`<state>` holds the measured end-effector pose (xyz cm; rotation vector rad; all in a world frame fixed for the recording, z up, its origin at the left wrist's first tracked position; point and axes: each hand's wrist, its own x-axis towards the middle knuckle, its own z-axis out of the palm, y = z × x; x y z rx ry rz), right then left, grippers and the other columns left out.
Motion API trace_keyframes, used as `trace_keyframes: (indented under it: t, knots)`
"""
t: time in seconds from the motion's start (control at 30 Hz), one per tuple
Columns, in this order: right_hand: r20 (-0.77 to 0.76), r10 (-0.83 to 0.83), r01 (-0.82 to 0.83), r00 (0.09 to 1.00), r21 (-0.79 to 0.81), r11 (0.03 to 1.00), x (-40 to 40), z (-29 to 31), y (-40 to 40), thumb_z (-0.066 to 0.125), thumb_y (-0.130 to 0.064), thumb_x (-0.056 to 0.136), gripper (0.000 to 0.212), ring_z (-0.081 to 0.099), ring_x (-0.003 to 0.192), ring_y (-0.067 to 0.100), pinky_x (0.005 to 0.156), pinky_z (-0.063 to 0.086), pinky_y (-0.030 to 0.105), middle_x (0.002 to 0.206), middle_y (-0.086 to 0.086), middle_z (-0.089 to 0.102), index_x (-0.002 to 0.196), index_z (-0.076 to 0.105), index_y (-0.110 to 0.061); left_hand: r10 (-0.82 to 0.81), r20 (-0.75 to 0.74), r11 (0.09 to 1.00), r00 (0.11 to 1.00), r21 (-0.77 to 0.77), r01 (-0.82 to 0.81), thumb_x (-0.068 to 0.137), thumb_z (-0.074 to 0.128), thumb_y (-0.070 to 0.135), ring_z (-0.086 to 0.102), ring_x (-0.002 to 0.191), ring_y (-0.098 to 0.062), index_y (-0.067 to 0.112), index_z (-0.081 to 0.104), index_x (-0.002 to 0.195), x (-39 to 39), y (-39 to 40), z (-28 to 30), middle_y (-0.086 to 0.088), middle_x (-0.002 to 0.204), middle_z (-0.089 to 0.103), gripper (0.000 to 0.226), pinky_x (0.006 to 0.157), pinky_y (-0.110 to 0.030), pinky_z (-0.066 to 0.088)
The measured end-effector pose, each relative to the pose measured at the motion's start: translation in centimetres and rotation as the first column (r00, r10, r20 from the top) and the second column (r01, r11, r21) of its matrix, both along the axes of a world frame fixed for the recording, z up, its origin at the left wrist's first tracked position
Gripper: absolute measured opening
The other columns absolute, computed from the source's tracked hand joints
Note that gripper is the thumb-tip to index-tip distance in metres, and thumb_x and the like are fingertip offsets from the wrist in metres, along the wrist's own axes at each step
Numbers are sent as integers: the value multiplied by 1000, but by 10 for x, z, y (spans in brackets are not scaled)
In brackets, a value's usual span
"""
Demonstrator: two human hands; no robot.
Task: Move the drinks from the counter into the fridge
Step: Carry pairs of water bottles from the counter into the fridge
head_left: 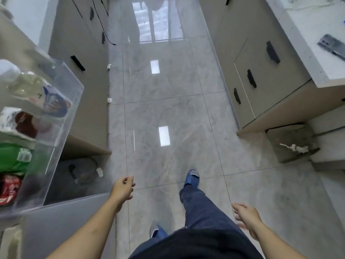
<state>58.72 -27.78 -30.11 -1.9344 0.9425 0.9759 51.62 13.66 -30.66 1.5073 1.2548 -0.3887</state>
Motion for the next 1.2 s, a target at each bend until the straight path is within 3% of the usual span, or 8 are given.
trace_keyframes:
  t: [0.13, 0.33, 0.47, 0.57, 0.8, 0.93, 1.03, 1.2]
  knots:
    - [-21, 37, -37, 999, 7, 999, 77, -1, -4, 60, -23, 96, 15, 61, 88, 27, 78, 53, 40, 89, 5, 63, 106, 62, -12, 34, -52, 999, 998, 39, -32, 103, 47, 35, 63, 96, -29, 11, 57, 108, 45, -5, 9, -12, 109, 65, 27, 82, -44, 54]
    - [96, 143, -150, 985, 69, 986, 225, 7, 33, 63, -28, 94, 20, 62, 96, 26, 77, 54, 38, 98, 4, 64, 108, 63, -13, 99, -103, 994, 990, 57, -94, 103, 46, 36, 61, 103, -30, 9, 56, 113, 94, -17, 13, -12, 112, 63, 30, 84, -45, 53]
    - [148, 194, -213, 970, 121, 970, 302, 13, 71, 65, -30, 93, 23, 60, 89, 24, 72, 52, 35, 100, 8, 64, 109, 63, -13, 172, -156, 985, 973, 46, -167, 103, 45, 36, 60, 102, -30, 9, 56, 106, 122, -18, 10, -13, 110, 63, 30, 80, -41, 51]
    - [162, 239, -264, 957, 148, 953, 350, 15, 101, 65, -31, 93, 24, 57, 84, 23, 70, 51, 34, 93, 8, 62, 108, 63, -12, 218, -195, 976, 956, 37, -215, 103, 45, 34, 60, 102, -32, 8, 56, 105, 144, -10, 0, -15, 112, 64, 28, 81, -42, 51]
    - [187, 332, -360, 925, 148, 921, 446, 11, 171, 63, -34, 94, 29, 59, 92, 23, 70, 50, 34, 103, 5, 62, 112, 62, -12, 297, -256, 953, 920, 20, -302, 104, 44, 33, 59, 108, -37, 5, 56, 117, 212, 24, -22, -17, 122, 64, 34, 91, -48, 50]
    - [165, 367, -387, 916, 113, 915, 496, 20, 201, 63, -33, 94, 22, 63, 92, 24, 68, 54, 33, 111, 17, 66, 108, 62, -17, 312, -285, 945, 906, -5, -327, 104, 43, 34, 58, 107, -35, 7, 52, 111, 267, 58, -20, -16, 118, 62, 29, 95, -51, 50]
    - [132, 414, -426, 901, 86, 900, 529, 22, 220, 62, -34, 95, 24, 64, 102, 31, 72, 54, 36, 113, 18, 65, 113, 60, -18, 315, -233, 945, 920, -8, -326, 104, 44, 34, 59, 104, -32, 9, 54, 111, 319, 91, -14, -14, 115, 63, 28, 93, -48, 52]
    - [95, 508, -513, 856, 30, 858, 586, 22, 251, 60, -35, 96, 31, 60, 102, 24, 74, 50, 37, 109, 3, 62, 119, 59, -13, 349, -36, 936, 936, -25, -350, 103, 45, 34, 60, 97, -28, 13, 59, 100, 413, 154, -1, -11, 106, 64, 26, 86, -44, 53]
